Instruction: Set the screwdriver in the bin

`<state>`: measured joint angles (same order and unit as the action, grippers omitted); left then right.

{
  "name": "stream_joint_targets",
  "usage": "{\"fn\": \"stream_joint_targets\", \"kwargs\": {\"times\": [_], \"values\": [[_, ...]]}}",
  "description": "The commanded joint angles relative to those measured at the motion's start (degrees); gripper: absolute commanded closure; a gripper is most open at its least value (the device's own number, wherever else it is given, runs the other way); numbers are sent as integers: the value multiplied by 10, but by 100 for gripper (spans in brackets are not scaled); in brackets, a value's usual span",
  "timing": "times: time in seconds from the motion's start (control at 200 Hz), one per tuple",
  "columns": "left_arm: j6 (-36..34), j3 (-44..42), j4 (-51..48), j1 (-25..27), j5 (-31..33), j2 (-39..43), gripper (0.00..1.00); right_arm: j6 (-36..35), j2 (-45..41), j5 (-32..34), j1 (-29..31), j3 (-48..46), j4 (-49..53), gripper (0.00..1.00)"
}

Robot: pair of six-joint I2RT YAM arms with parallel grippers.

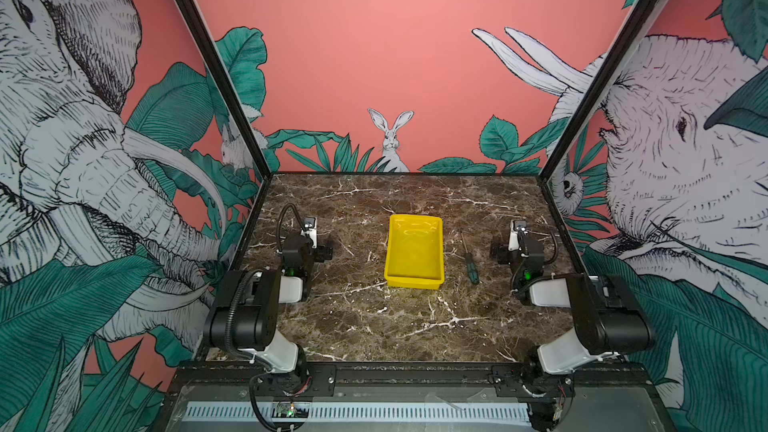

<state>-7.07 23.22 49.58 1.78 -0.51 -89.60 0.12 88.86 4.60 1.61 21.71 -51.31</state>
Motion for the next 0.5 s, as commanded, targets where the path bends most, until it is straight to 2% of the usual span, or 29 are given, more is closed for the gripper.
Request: {"fn": "stream_joint_targets", "kwargs": {"times": [0.0,0.205,0.495], "values": [[4,9,-5,0,4,6,0,-7,-2,-10,0,-1,-23,1],[4,9,-5,0,5,5,0,-10,-1,-20,0,-46,-109,1],[3,8,-3,2,7,5,0,-23,-1,-52,0,-50,-117,1]]}}
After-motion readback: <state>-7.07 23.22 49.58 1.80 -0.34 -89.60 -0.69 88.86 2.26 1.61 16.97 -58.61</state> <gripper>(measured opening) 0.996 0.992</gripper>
